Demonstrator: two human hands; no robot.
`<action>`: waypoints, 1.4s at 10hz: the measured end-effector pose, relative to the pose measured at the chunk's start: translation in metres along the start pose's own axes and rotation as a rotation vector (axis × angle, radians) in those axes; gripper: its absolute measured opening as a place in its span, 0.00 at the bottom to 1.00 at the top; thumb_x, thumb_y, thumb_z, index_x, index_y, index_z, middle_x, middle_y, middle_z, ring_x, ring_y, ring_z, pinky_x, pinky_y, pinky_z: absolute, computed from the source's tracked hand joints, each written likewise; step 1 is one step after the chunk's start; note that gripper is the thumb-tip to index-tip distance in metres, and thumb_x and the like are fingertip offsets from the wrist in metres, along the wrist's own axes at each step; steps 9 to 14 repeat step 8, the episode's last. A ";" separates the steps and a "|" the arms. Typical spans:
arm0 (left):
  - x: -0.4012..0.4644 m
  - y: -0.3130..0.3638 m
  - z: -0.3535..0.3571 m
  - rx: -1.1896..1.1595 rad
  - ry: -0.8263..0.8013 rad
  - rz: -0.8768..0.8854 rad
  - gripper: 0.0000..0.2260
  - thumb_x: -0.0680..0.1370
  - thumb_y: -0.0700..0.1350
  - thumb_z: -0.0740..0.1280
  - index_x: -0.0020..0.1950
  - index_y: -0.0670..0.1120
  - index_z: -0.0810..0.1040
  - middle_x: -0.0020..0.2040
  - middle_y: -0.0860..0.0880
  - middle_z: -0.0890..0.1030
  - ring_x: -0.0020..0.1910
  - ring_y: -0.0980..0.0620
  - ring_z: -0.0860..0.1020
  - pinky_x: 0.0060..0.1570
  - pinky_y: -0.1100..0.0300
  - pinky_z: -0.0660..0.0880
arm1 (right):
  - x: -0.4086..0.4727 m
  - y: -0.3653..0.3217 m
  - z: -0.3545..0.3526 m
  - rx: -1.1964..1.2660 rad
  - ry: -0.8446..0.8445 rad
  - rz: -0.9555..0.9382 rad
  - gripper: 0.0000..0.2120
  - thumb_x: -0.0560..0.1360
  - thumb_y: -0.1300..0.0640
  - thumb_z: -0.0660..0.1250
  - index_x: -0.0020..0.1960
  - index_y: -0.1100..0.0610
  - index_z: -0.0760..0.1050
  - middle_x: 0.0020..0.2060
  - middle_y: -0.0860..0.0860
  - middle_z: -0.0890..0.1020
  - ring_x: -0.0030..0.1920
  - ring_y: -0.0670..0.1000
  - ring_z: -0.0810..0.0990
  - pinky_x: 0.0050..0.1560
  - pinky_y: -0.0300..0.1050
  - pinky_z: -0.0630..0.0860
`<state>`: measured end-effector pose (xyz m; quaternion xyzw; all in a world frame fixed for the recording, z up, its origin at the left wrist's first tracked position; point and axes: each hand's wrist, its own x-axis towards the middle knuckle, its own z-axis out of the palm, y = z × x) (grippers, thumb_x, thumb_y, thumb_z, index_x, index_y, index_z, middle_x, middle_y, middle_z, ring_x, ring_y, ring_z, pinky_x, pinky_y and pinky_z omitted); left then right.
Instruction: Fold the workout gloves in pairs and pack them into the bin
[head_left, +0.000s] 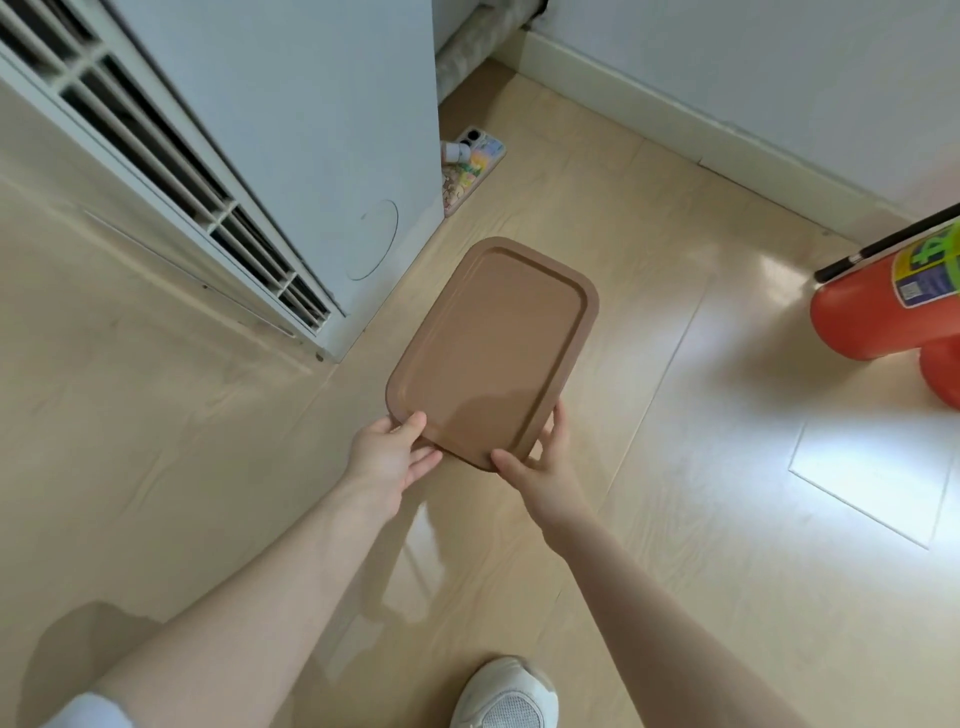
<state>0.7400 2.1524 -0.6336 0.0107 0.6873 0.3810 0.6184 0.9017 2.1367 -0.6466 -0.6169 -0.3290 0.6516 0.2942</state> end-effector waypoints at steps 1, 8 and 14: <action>0.014 0.019 0.006 0.000 0.028 0.056 0.14 0.78 0.39 0.62 0.62 0.37 0.70 0.55 0.38 0.76 0.49 0.42 0.78 0.50 0.55 0.74 | 0.019 -0.016 0.014 -0.032 0.056 -0.059 0.35 0.72 0.67 0.66 0.72 0.50 0.53 0.64 0.47 0.69 0.57 0.53 0.78 0.53 0.50 0.80; -0.009 0.072 -0.020 0.698 0.158 0.384 0.21 0.76 0.41 0.60 0.69 0.41 0.65 0.68 0.41 0.72 0.65 0.42 0.70 0.64 0.53 0.66 | -0.011 -0.079 0.002 -1.179 -0.190 0.072 0.23 0.80 0.48 0.54 0.73 0.54 0.58 0.64 0.58 0.75 0.64 0.59 0.72 0.63 0.52 0.70; -0.009 0.072 -0.020 0.698 0.158 0.384 0.21 0.76 0.41 0.60 0.69 0.41 0.65 0.68 0.41 0.72 0.65 0.42 0.70 0.64 0.53 0.66 | -0.011 -0.079 0.002 -1.179 -0.190 0.072 0.23 0.80 0.48 0.54 0.73 0.54 0.58 0.64 0.58 0.75 0.64 0.59 0.72 0.63 0.52 0.70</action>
